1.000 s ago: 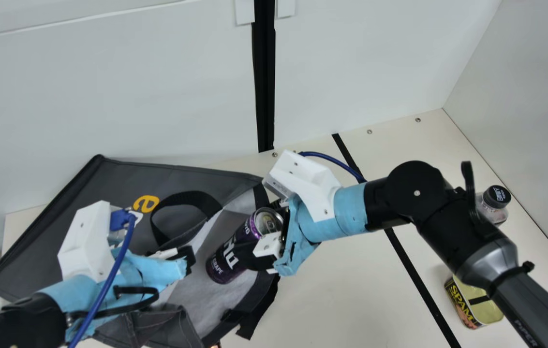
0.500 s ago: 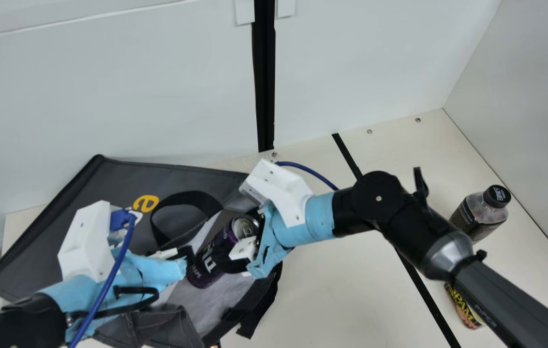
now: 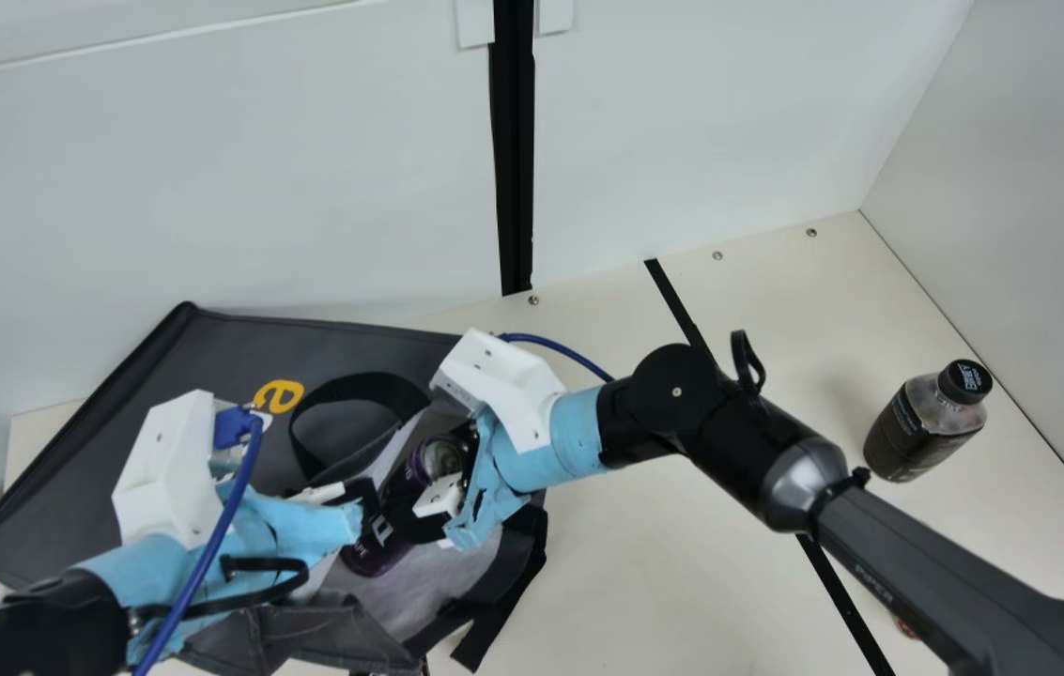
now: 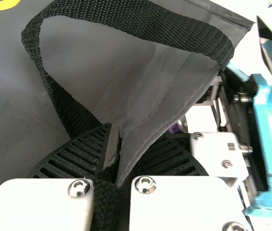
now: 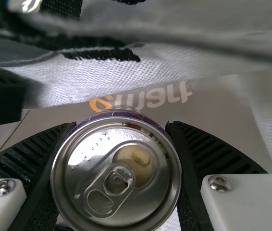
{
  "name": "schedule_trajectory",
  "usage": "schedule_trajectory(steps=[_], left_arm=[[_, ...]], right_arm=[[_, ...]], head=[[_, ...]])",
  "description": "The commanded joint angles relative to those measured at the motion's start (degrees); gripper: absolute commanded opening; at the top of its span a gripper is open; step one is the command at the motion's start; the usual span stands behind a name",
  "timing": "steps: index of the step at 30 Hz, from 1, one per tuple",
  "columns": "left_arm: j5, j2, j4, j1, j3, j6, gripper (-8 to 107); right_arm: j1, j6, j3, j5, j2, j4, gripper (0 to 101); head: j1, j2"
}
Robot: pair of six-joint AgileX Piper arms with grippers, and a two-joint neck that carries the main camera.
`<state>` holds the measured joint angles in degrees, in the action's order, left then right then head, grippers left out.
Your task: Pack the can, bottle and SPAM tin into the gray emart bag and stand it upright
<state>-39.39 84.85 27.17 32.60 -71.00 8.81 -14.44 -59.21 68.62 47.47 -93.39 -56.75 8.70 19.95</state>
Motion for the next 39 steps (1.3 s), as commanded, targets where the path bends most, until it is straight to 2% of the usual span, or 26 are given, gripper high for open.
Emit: schedule_trajectory(steps=[1, 2, 30, 39], left_arm=[[0.0, 0.0, 0.0, 0.0, 0.0, 0.0, -8], [0.0, 0.0, 0.0, 0.0, 0.0, 0.0, -8], [0.0, 0.0, 0.0, 0.0, 0.0, 0.0, -8], [0.0, 0.0, 0.0, 0.0, 0.0, 0.0, -8]], right_arm=[[-0.2, -0.1, 0.2, -0.2, -0.6, 0.0, 0], [-0.3, -0.2, 0.3, -0.3, -0.8, -0.1, 0], [0.7, -2.6, 0.8, 0.6, -1.3, -2.1, 94], [2.5, -3.2, 0.9, 2.9, 0.3, -1.4, 95]], head=[[1.3, 0.0], [1.3, 0.0], [1.3, 0.0], [1.3, 0.0]])
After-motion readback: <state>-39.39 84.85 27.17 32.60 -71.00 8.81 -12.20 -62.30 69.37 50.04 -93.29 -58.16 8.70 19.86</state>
